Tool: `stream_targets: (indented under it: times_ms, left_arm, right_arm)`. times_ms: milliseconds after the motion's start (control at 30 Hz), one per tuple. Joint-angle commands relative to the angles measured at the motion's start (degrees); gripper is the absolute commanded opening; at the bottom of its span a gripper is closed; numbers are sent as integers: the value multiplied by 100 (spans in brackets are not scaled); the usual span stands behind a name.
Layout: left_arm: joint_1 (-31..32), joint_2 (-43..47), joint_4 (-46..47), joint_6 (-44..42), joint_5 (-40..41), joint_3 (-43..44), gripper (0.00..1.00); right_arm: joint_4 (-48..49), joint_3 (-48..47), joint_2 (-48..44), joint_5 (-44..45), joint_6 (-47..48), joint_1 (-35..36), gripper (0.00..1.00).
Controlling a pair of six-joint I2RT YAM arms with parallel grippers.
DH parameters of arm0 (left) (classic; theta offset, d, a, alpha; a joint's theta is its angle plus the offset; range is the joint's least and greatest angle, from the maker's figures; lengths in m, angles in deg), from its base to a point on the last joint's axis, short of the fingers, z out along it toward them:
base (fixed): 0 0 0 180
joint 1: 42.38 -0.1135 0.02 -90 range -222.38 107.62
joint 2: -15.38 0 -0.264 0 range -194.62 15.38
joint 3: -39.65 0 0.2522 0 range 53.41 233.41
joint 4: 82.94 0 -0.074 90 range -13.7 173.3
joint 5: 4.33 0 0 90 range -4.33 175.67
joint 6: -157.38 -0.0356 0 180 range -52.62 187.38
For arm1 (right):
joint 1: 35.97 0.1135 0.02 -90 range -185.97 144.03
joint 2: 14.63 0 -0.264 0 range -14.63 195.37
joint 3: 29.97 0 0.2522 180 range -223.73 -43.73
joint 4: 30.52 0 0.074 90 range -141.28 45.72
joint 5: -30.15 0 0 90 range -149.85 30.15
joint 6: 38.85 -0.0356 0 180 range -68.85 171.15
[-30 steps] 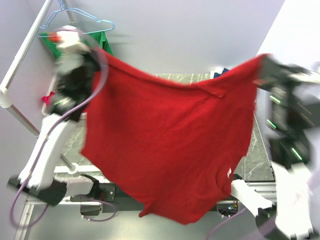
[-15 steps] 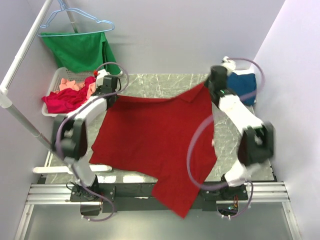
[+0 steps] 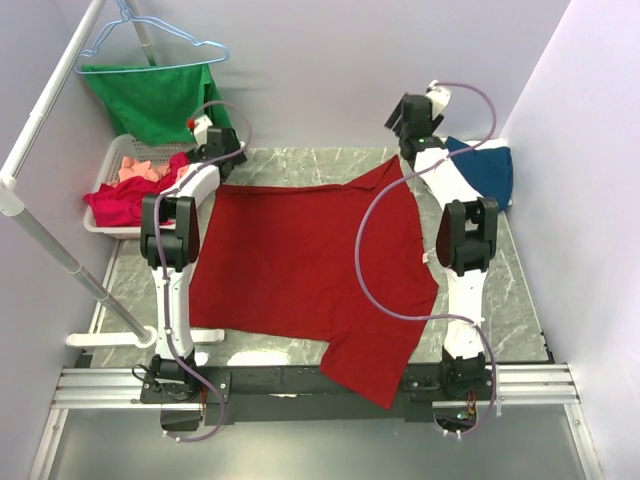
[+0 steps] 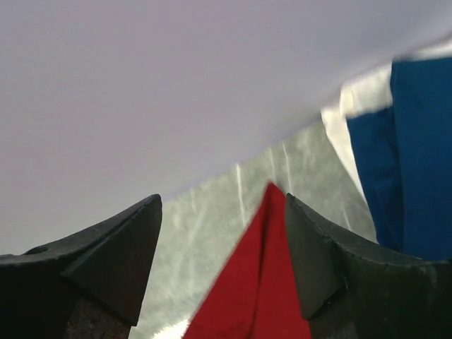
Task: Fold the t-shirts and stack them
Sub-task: Flatten the tshirt out
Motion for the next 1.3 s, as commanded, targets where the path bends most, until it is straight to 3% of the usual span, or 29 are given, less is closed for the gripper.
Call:
stream_targets:
  times_ms: [0,167,433,800,967,1267]
  left_arm:
    - [-86,438,413,-255,0,315,99]
    - [-77,1035,28,-239,-578,-80,99]
    - [160,2098,-939,-203,-1064,-1493,99]
    - [590,2302,-1406,429,-1661,-2576,99]
    - [635,2074,-1502,631,-1846,-2744,99]
    - [635,1678,-2117,860,-1662,-2463,99]
  right_arm:
    - [49,-318,-527,-127,53,-224,77]
    - [-1075,-90,-1115,-242,-17,-234,75]
    - [-3017,1447,-2398,-539,-738,-242,73]
    - [-2950,4575,-3516,-1393,-1064,-93,67]
    - [-2703,4903,-3411,-1604,-959,-58,65]
    - [-3063,4420,-2691,-1666,-931,-49,64]
